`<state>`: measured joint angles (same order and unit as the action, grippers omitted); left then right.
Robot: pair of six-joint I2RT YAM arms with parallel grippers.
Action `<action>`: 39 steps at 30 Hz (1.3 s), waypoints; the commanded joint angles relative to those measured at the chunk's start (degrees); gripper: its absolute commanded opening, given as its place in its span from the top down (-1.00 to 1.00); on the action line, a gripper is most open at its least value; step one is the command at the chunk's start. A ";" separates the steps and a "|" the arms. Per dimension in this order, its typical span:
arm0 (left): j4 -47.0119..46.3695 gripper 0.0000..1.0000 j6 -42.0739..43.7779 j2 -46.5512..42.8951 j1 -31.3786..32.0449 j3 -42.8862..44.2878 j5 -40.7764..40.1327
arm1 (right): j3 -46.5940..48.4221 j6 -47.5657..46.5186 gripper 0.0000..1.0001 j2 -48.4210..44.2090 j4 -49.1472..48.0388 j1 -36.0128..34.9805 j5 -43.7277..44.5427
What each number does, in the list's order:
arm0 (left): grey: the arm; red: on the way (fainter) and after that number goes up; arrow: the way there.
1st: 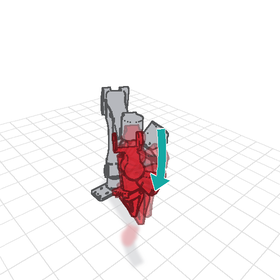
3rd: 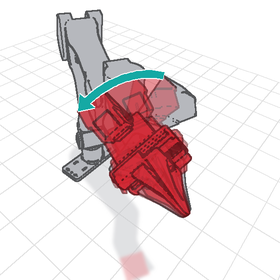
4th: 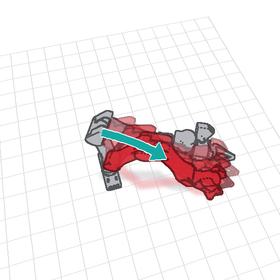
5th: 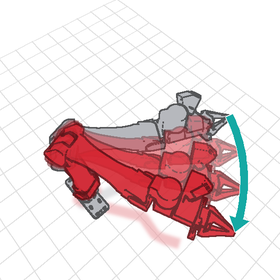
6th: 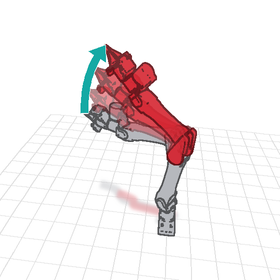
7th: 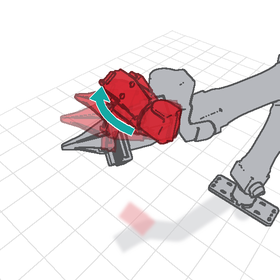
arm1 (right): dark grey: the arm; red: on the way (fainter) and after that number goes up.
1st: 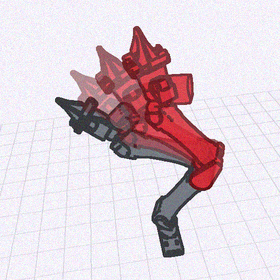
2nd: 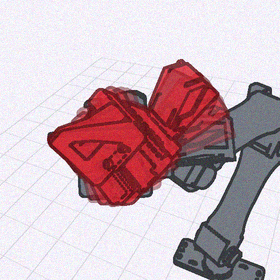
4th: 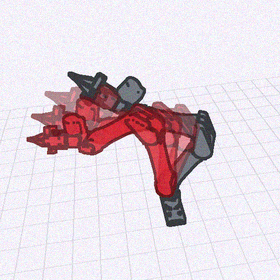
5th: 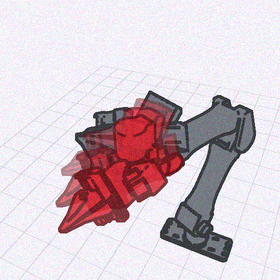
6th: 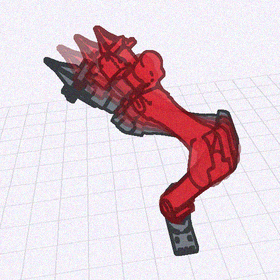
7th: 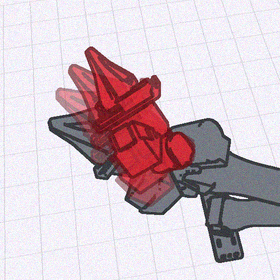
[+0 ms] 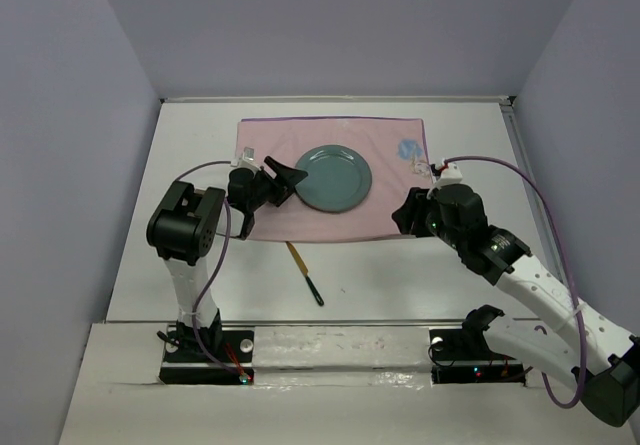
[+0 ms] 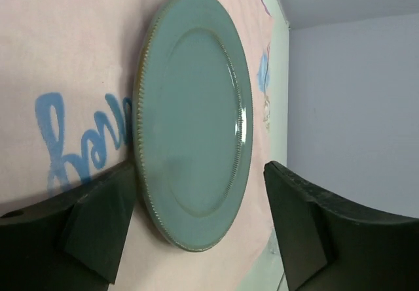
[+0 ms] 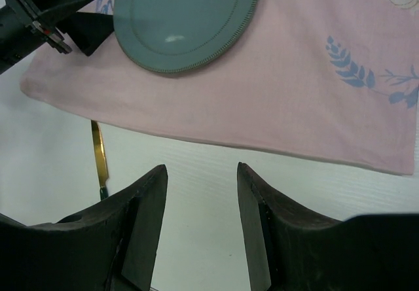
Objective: Set the dinner table for one person
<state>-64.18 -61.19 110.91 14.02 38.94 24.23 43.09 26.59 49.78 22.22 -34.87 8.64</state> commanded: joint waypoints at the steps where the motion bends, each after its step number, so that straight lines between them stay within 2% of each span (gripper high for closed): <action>1: -1.74 -0.92 3.35 -5.17 -0.31 -1.67 -2.25 | 0.15 0.30 -0.06 -1.00 -2.53 0.07 2.42; 4: 0.63 -0.98 5.37 -9.37 -0.13 -2.99 -4.79 | 0.68 0.74 -0.06 -0.82 -0.60 0.07 5.32; 6: 5.19 -0.98 7.39 -12.81 0.39 -3.96 -7.78 | 1.12 1.80 -0.06 -0.56 1.76 0.07 10.41; 8: 13.61 -0.98 13.26 -19.66 2.14 -3.87 -15.50 | 1.21 3.89 -0.04 -0.74 3.09 0.07 14.62; 10: 22.99 -0.98 20.62 -27.63 5.90 -3.35 -28.22 | 0.51 5.83 -0.04 -2.40 3.62 0.07 15.44; 13: 28.57 -0.98 25.58 -35.39 10.92 -2.99 -38.78 | -1.52 9.52 -0.05 -3.90 5.90 0.07 20.34; 16: 34.80 -0.98 28.92 -47.67 16.73 -1.94 -38.91 | -2.05 14.26 -0.05 -4.43 11.17 0.68 27.99; 19: 41.56 -0.98 30.77 -56.38 23.30 0.86 -34.53 | -3.88 19.00 -0.04 -4.43 14.43 3.04 28.96; 20: 43.94 -0.98 30.78 -58.25 23.33 2.18 -33.29 | -4.24 20.59 -0.12 -4.34 15.30 3.06 29.58; 23: 55.98 -0.98 35.94 -64.76 29.56 8.93 -31.26 | -4.24 22.45 -0.22 -3.90 19.35 7.61 33.00; 24: 61.93 -0.98 39.71 -66.95 32.10 11.83 -32.04 | -3.98 22.28 -0.22 -3.64 20.57 11.37 33.54; 27: 68.39 -0.98 44.39 -69.16 33.00 13.71 -31.70 | -3.98 22.72 -0.17 -3.29 20.94 15.61 33.28; 34: 68.23 -0.98 52.04 -74.00 32.91 6.60 -34.68 | -3.37 24.74 -0.16 0.49 21.20 20.89 33.28; 39: 67.26 -0.98 52.93 -74.79 32.82 5.36 -31.62 | -3.28 23.25 -0.12 4.88 18.40 22.83 32.58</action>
<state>3.42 -12.05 36.60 46.98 45.08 -9.02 38.50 49.54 52.14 42.83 -13.43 38.98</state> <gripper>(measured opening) 0.989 0.569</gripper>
